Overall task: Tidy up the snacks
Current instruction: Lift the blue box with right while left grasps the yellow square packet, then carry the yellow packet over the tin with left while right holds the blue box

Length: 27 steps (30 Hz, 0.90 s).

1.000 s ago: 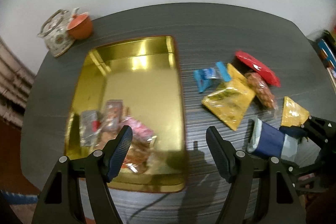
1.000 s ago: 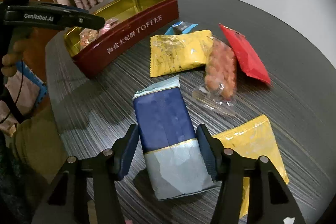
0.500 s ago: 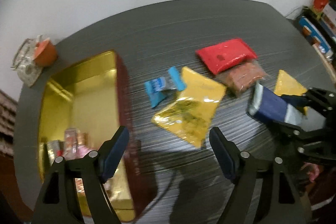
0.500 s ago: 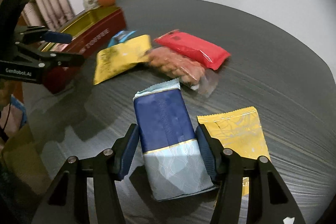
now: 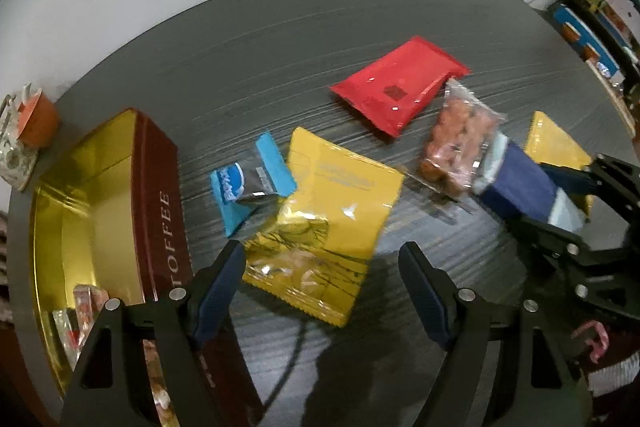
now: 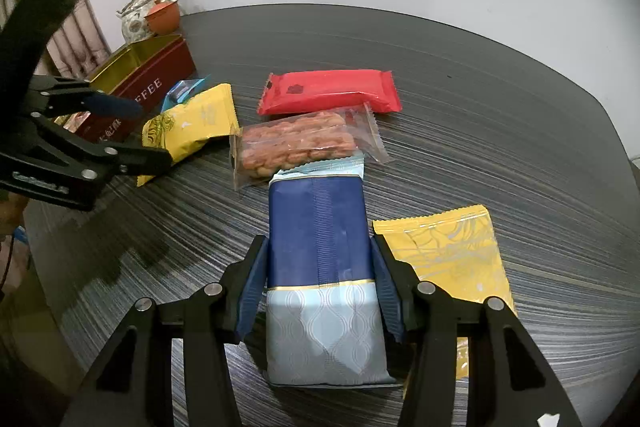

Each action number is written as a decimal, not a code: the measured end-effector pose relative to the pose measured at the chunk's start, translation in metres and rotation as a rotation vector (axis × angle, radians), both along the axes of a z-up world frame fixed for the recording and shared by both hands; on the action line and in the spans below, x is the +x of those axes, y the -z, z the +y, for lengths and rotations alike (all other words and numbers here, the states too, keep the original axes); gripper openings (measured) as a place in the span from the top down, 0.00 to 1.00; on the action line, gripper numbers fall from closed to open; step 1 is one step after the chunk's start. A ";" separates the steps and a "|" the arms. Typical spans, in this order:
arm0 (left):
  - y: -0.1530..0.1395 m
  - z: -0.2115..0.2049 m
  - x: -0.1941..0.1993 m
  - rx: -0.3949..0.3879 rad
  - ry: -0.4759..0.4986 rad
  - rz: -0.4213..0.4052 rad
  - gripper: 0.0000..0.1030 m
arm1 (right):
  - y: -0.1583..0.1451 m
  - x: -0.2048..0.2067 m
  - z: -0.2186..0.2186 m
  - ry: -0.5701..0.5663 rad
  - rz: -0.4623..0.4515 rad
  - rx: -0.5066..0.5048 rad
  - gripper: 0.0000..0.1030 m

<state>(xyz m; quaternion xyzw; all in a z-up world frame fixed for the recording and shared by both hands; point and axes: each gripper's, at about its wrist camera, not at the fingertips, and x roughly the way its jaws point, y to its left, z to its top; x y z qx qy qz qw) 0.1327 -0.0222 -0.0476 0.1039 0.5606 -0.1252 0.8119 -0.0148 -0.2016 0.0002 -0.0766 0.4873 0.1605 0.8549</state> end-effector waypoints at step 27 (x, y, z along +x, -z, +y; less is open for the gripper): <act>0.006 -0.010 0.002 -0.002 -0.048 0.007 0.45 | 0.000 -0.001 -0.002 0.022 -0.002 0.012 0.53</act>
